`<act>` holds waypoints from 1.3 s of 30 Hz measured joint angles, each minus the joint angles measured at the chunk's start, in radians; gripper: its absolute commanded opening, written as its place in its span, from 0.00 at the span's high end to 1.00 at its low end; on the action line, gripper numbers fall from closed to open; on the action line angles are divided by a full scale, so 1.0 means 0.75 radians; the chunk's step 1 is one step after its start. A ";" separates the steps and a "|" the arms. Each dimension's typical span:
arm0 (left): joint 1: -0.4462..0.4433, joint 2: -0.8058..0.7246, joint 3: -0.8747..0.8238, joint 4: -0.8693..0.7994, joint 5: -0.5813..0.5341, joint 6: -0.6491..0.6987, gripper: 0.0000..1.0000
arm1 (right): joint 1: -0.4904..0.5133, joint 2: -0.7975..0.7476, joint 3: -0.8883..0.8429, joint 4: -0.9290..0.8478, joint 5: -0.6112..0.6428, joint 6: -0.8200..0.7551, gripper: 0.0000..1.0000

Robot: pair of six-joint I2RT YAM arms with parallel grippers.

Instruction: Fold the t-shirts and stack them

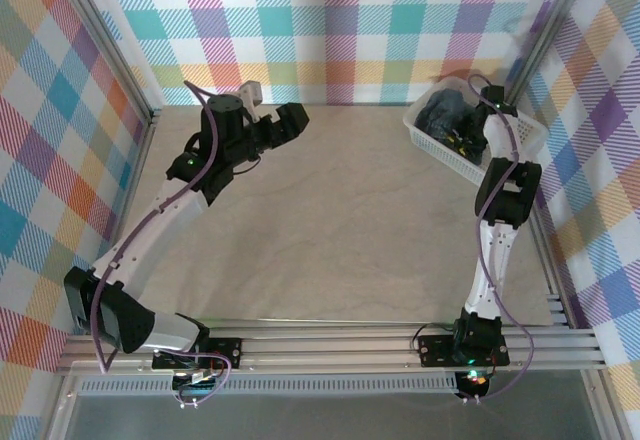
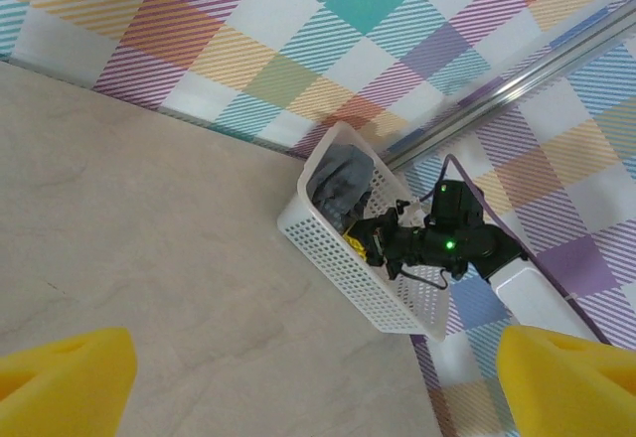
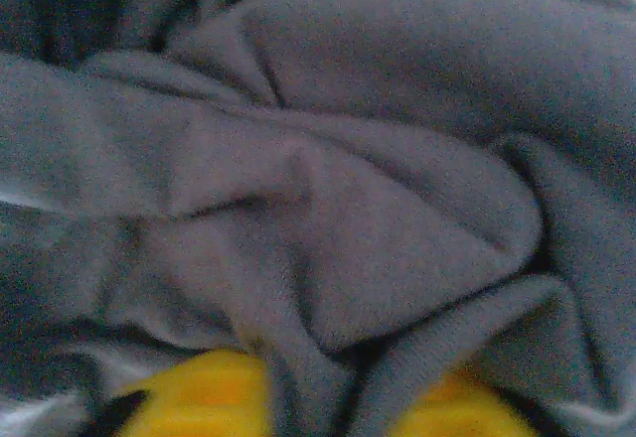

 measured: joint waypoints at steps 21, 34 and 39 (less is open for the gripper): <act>-0.041 0.095 0.106 -0.142 -0.080 0.029 0.07 | 0.204 -0.846 -0.191 0.518 0.141 -0.066 1.00; -0.042 0.064 0.112 -0.349 -0.406 0.045 0.06 | 0.583 -0.864 0.299 0.553 -0.103 -0.211 1.00; -0.042 -0.033 0.112 -0.441 -0.629 0.045 0.06 | 0.806 -0.864 0.386 0.573 -0.221 -0.234 1.00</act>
